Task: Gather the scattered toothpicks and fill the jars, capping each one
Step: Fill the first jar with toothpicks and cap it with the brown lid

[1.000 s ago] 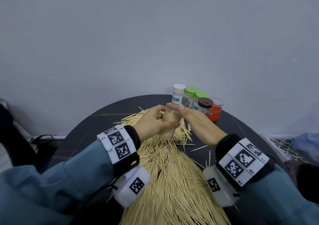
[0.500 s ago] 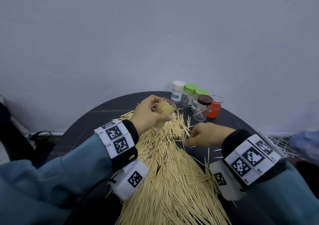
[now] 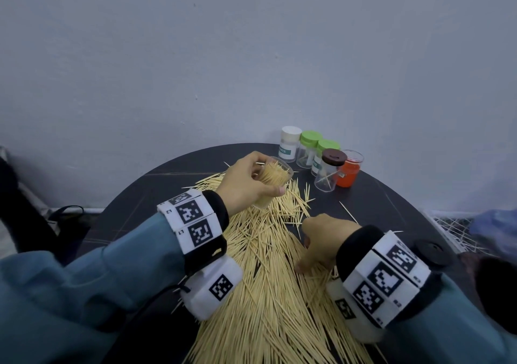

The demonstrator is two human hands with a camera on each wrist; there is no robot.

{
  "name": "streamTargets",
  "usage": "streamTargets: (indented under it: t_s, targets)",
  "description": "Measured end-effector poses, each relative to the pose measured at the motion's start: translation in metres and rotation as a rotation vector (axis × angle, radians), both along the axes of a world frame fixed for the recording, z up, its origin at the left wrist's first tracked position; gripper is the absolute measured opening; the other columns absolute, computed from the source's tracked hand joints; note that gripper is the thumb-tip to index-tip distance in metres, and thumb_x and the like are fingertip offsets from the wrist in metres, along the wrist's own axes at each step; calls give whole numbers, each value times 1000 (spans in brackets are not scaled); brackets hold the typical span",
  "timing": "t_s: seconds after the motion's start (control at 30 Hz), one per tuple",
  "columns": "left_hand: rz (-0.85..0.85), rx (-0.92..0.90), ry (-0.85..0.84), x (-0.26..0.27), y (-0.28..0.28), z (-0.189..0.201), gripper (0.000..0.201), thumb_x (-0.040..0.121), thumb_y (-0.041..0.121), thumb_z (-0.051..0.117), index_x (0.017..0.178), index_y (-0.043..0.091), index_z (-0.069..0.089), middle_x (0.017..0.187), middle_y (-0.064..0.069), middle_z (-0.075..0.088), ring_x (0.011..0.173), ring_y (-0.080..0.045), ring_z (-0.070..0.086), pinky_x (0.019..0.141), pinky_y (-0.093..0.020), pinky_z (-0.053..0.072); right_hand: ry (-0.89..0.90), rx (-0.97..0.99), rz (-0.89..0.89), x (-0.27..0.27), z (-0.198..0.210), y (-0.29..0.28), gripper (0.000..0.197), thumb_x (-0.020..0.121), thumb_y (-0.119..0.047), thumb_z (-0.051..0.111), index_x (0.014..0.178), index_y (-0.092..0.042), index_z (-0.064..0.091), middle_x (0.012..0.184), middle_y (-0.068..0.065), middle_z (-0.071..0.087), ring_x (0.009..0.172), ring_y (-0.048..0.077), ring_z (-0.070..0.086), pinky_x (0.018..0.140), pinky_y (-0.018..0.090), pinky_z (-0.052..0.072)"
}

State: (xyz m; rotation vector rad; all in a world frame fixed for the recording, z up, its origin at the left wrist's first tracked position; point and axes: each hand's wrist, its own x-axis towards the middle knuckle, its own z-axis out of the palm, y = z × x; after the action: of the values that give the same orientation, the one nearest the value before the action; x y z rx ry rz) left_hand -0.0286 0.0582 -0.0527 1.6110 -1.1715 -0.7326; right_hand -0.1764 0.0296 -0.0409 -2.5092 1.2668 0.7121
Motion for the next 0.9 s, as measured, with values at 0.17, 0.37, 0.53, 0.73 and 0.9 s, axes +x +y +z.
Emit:
streamTargets:
  t_s: [0.17,0.37,0.53,0.73,0.9]
  targets:
    - [3,6,-9,0,0,-1,59,70,14,80,121,18,52,118,-5,61,110,-20,57,89,-37,50,-66,25,-21,3,-3,-3,46,83,-29,67,120,-7,49,116,7,56,80,15,50,54,19,35]
    - [4,9,-12,-1,-1,-1,58,69,14,80,120,18,52,118,-5,60,110,-20,57,89,-37,50,-104,28,-41,4,-8,-8,48,84,-26,67,123,-7,45,110,7,52,85,16,49,55,19,36]
    - [1,11,-11,-1,-1,-1,58,69,14,80,120,18,52,119,-6,60,111,-21,56,90,-37,50,-127,84,-71,1,-10,-21,32,82,-29,69,100,-10,53,95,3,55,71,14,49,60,24,40]
    - [-4,13,-18,-1,0,0,59,69,15,80,121,18,51,118,-4,60,109,-20,57,92,-40,50,-284,195,-165,-8,-8,-41,26,80,-29,71,65,-12,58,52,-8,59,44,3,54,52,19,44]
    - [-10,15,-12,-1,0,-1,59,69,14,80,120,17,51,115,-2,59,109,-19,57,93,-41,49,-401,206,-210,-13,-5,-53,33,83,-30,67,92,2,67,71,1,65,53,6,55,55,16,45]
